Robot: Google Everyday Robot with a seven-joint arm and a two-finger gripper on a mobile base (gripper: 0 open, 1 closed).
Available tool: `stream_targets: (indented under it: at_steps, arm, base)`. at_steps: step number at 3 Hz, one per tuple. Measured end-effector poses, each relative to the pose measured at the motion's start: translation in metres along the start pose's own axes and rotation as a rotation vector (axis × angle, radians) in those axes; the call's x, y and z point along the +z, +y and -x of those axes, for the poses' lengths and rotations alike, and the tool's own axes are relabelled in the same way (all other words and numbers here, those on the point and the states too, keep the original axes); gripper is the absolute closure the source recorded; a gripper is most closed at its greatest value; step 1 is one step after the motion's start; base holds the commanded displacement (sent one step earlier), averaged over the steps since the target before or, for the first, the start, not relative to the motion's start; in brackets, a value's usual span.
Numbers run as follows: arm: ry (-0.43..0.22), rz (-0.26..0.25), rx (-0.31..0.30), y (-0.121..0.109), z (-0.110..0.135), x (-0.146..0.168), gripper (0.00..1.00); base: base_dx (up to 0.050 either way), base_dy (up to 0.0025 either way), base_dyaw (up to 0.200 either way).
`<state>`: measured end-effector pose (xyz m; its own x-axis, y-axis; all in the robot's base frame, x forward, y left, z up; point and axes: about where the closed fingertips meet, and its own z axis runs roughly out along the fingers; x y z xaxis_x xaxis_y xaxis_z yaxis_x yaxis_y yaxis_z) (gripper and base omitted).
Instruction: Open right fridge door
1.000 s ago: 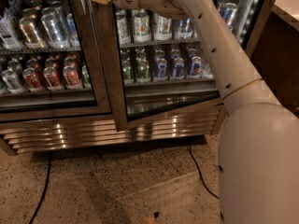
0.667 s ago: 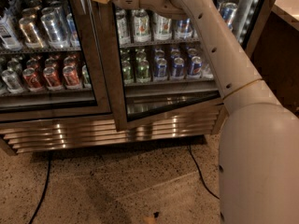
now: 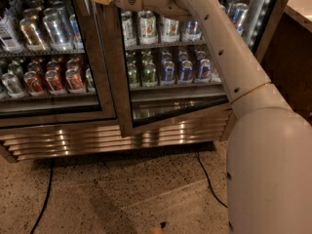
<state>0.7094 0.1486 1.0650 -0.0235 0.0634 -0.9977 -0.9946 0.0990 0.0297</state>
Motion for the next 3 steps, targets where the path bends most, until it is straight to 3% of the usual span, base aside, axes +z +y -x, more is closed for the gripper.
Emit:
stream_targets:
  at_steps: [1,3]
  arm:
    - [0.000,0.000,0.000,0.0000,0.0000,0.0001,1.00]
    - [0.000,0.000,0.000,0.0001,0.0000,0.0002,1.00]
  base:
    - [0.033,-0.00248,-0.148]
    - [-0.050,0.00001,0.000]
